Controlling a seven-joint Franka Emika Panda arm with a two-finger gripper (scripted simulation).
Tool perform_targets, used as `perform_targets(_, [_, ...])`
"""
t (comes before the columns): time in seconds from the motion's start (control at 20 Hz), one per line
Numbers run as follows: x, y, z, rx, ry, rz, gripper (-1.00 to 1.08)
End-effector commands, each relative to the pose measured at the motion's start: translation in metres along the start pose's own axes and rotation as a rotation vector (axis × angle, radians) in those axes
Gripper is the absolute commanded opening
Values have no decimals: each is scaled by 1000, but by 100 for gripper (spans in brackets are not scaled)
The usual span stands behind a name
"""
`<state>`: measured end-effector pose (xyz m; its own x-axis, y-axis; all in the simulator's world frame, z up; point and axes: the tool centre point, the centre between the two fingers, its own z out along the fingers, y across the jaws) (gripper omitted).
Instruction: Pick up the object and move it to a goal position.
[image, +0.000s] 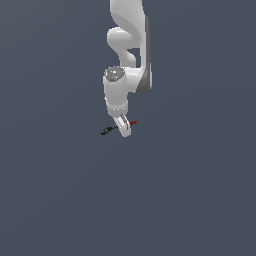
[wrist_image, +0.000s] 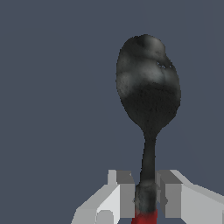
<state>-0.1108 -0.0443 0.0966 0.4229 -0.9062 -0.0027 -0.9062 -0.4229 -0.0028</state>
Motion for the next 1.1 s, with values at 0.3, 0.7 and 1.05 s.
perform_targets(0.3, [34,46,-66,-1,0,1,-100])
perform_targets(0.7, [56,72,-107,-3,2,1,-100])
perform_targets(1.05, [63,79,-119,-3,3,1,-100])
